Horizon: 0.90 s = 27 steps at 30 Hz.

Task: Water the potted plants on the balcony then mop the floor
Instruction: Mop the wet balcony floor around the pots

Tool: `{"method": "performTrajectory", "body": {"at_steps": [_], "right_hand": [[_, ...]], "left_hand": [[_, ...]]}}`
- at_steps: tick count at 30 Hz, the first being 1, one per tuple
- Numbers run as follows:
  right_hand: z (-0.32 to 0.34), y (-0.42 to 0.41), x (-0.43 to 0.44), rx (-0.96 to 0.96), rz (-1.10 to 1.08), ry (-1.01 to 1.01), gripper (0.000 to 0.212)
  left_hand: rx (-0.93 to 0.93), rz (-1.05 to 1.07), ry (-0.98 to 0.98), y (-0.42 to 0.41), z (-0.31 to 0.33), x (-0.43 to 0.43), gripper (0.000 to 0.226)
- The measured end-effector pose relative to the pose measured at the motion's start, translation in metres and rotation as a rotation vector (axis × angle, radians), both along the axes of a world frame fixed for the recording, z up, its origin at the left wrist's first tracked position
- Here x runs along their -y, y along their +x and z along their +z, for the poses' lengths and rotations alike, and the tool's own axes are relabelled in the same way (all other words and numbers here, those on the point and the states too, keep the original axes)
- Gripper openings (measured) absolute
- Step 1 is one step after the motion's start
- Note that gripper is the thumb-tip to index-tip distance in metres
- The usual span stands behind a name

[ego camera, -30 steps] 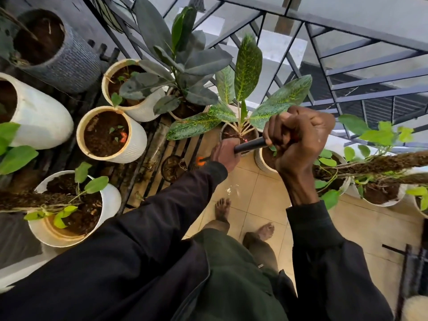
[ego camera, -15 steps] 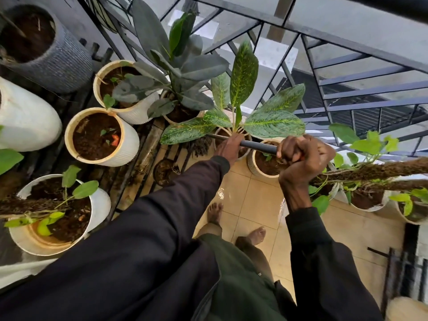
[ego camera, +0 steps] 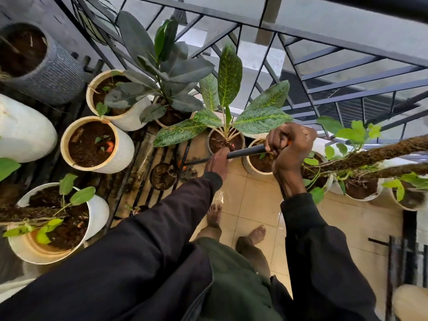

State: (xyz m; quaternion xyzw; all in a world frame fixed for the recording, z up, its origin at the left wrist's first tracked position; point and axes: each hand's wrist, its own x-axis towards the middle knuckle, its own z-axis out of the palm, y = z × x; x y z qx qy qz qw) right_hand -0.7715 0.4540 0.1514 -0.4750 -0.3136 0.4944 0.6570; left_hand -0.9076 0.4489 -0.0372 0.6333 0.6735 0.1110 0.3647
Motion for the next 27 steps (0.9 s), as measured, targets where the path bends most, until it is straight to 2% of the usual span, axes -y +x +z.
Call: {"method": "performTrajectory", "body": {"at_steps": [3, 12, 17, 22, 27], "right_hand": [[0.002, -0.007, 0.005, 0.008, 0.029, -0.054, 0.046], [-0.003, -0.015, 0.031, 0.036, 0.018, -0.137, 0.044], [0.011, -0.024, 0.03, 0.047, 0.044, -0.006, 0.048], [0.033, -0.031, 0.006, 0.069, 0.039, 0.125, 0.044], [0.041, -0.037, -0.015, 0.146, 0.014, 0.194, 0.042]], "left_hand": [[-0.043, 0.006, -0.021, -0.007, 0.001, 0.01, 0.005], [-0.13, -0.01, -0.108, -0.027, -0.008, 0.064, 0.021], [-0.058, 0.036, -0.061, -0.03, -0.007, 0.061, 0.025], [0.054, 0.072, 0.035, -0.02, 0.008, 0.02, 0.022], [0.05, 0.058, 0.145, -0.013, 0.026, -0.039, 0.026]]}}
